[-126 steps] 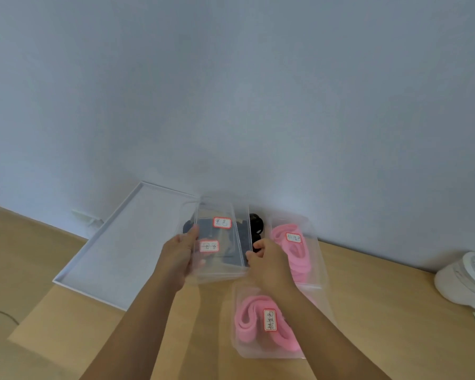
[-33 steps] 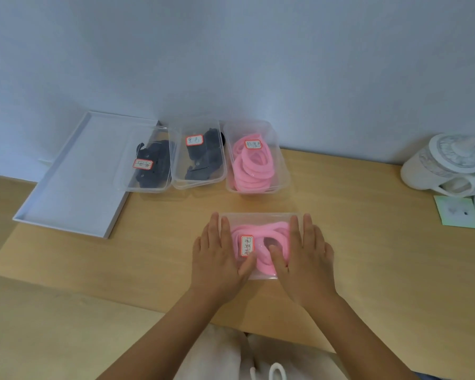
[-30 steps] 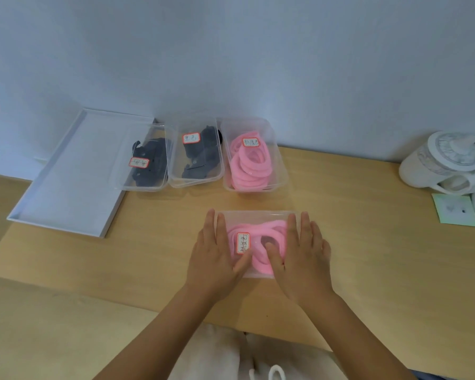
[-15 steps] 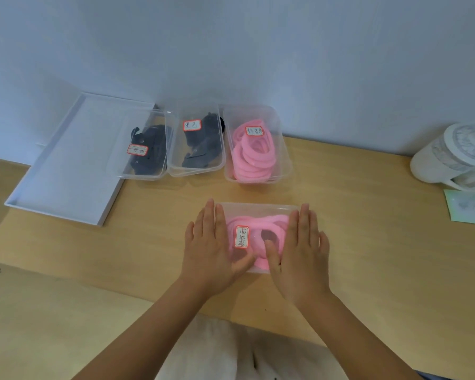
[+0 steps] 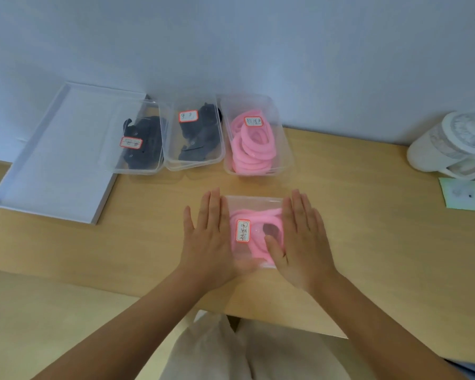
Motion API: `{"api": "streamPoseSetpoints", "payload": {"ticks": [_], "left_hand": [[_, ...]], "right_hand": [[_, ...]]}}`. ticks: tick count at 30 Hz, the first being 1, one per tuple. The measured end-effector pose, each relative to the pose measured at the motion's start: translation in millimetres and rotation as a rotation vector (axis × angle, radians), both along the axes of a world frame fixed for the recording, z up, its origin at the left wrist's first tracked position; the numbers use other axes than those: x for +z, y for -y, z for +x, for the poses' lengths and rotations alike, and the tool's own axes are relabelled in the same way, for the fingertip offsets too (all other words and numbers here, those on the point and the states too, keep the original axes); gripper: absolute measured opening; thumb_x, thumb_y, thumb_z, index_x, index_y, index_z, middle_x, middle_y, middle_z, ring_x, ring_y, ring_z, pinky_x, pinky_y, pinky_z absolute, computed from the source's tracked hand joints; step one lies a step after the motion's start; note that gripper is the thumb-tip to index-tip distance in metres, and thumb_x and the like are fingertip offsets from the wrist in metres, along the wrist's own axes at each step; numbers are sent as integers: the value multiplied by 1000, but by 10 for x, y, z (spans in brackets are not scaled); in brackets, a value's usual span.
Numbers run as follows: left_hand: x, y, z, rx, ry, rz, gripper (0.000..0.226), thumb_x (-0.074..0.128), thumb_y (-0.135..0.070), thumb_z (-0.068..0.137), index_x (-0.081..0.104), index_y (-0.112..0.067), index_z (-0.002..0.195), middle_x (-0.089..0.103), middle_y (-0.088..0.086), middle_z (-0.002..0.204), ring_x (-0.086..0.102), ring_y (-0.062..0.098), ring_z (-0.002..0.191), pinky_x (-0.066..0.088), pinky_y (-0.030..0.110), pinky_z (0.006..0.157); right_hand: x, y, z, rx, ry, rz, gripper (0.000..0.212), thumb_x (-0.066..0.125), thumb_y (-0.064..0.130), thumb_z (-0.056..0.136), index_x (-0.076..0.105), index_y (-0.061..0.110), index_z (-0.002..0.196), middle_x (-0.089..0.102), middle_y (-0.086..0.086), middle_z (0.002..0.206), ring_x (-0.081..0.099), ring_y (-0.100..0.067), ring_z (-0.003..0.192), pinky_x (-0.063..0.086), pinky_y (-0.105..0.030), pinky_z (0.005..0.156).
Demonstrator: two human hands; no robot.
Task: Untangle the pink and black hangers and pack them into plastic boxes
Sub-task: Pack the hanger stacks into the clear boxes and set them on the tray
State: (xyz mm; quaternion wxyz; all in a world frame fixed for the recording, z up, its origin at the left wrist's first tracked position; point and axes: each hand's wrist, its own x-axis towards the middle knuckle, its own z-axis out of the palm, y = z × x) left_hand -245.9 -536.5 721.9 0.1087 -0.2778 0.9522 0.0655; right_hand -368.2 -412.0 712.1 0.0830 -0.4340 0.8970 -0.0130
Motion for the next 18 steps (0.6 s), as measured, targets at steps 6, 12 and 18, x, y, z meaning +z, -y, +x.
{"api": "streamPoseSetpoints", "payload": {"ticks": [6, 12, 18], "left_hand": [[-137, 21, -7, -90, -159, 52, 106, 11, -90, 69, 28, -16, 143, 36, 21, 147, 24, 30, 137, 33, 55, 102], [-177, 47, -19, -75, -200, 39, 113, 28, -91, 55, 37, -15, 139, 43, 21, 143, 37, 35, 133, 42, 58, 95], [-123, 109, -84, -193, -178, -5, 118, 30, -90, 44, 42, -18, 137, 47, 23, 136, 34, 36, 128, 30, 66, 98]], "right_hand": [[14, 16, 5, 59, 11, -51, 79, 14, 62, 91, 48, 6, 134, 42, -25, 141, 41, -40, 130, 39, -48, 101], [85, 70, 5, 37, -11, 30, 77, 21, 64, 88, 51, 8, 132, 46, -22, 139, 46, -38, 127, 42, -54, 94], [20, 160, 184, -76, -53, -11, 79, 26, 56, 86, 48, -5, 131, 41, -31, 139, 38, -43, 131, 22, -48, 111]]}}
